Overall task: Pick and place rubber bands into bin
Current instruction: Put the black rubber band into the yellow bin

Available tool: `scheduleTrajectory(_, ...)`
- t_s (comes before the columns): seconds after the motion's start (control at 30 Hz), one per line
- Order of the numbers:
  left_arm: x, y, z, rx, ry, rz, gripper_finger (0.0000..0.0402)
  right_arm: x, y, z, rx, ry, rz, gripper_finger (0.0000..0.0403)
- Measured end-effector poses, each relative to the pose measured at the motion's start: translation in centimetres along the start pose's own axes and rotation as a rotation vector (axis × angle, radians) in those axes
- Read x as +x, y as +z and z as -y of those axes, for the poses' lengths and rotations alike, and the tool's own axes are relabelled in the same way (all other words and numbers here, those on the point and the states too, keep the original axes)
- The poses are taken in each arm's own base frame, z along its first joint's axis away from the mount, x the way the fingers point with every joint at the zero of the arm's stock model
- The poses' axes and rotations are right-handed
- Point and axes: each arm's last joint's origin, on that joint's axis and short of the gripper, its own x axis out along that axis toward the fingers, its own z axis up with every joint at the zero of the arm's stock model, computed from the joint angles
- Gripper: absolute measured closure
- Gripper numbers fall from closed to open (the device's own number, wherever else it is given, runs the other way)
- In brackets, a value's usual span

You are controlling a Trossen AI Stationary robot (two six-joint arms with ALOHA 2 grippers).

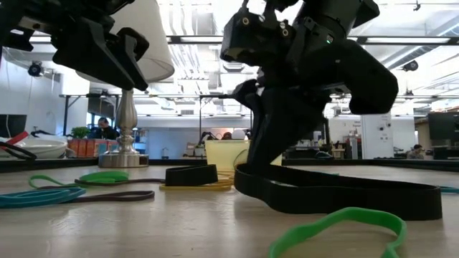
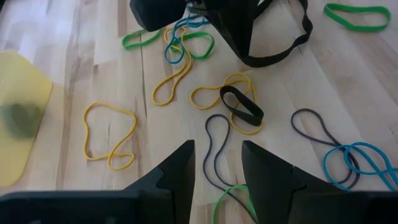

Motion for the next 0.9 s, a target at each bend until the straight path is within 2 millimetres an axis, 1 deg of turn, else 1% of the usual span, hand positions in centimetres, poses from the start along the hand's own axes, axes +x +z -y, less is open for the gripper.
scheduleTrajectory(0.17,0.0,0.0,0.0,0.001,0.000,0.000,0.0285,-0.6,0.6,0.1,-0.026,-0.011,0.011,0.0394)
scheduleTrajectory(0.3,0.0,0.0,0.0,0.001,0.000,0.000,0.0285,-2.1,0.9,0.4,-0.033,-0.098,-0.015,0.0394)
scheduleTrajectory(0.43,0.0,0.0,0.0,0.001,0.000,0.000,0.0285,-4.5,1.4,0.7,-0.030,-0.205,0.017,0.0394)
scheduleTrajectory(0.6,0.0,0.0,0.0,0.001,0.000,0.000,0.0285,-7.7,1.8,0.4,-0.052,-0.348,0.079,0.0394)
scheduleTrajectory(0.73,0.0,0.0,0.0,0.001,0.000,0.001,0.0285,-10.1,2.2,0.4,-0.104,-0.522,0.121,0.0395)
scheduleTrajectory(0.9,0.0,0.0,0.0,0.001,0.000,0.001,0.0285,-12.7,2.5,1.5,-0.102,-0.759,0.150,0.0395)
